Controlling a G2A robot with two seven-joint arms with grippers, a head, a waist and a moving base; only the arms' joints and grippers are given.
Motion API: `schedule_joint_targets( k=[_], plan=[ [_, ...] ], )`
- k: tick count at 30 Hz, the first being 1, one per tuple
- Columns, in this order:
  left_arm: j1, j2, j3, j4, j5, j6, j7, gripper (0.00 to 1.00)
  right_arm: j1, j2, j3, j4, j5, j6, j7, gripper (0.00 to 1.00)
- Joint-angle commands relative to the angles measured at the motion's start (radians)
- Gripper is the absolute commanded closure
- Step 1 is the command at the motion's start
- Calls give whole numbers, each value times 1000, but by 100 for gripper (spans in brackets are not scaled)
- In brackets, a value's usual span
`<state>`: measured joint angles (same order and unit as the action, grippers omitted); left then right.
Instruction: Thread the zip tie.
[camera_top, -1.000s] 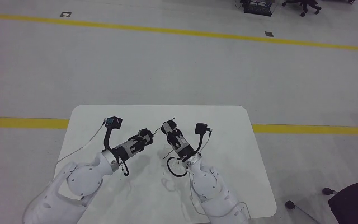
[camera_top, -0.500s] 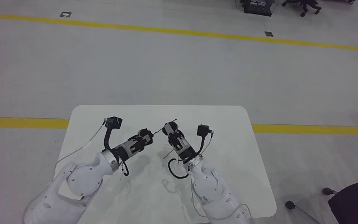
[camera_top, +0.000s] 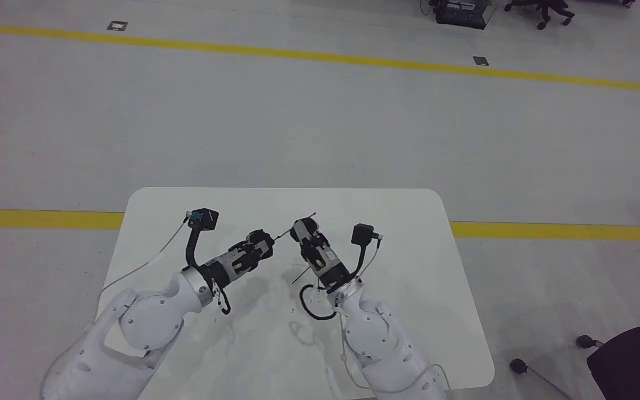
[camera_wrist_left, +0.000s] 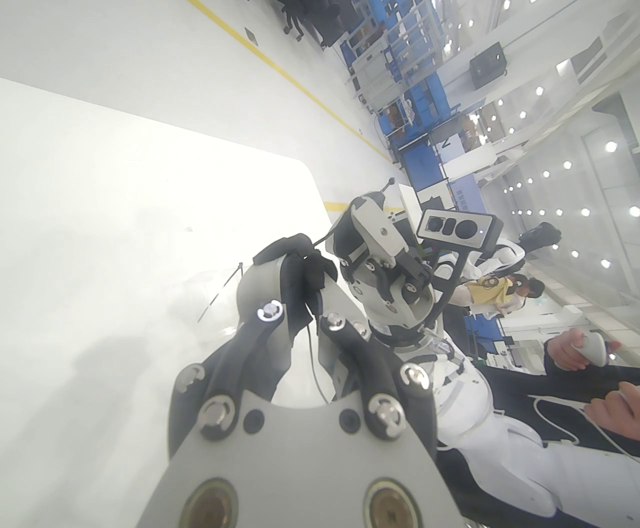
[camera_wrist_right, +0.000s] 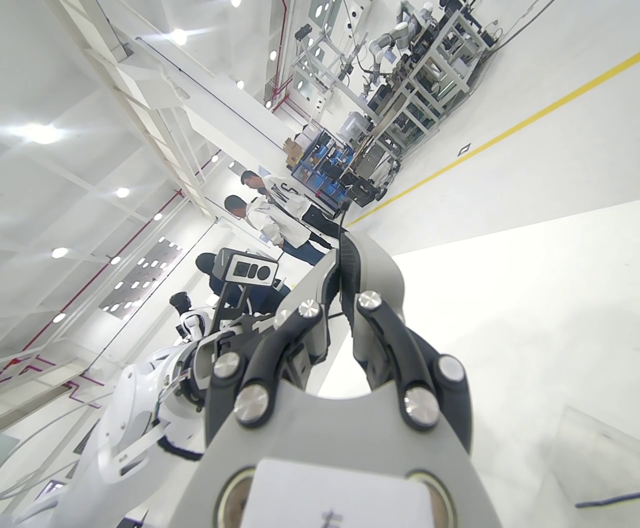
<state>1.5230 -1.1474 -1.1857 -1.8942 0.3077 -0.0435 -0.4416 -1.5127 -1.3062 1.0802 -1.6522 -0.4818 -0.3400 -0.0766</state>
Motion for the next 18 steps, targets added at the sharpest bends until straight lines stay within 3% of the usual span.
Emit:
schedule_joint_targets(
  k=[1,18],
  plan=[
    [0,0,0,0,0,0,0,100,1,2,-5,-1,-7,0,-8,100],
    [0,0,0,0,0,0,0,100,14,29,-35,14,-31,0,-65,100]
  ],
)
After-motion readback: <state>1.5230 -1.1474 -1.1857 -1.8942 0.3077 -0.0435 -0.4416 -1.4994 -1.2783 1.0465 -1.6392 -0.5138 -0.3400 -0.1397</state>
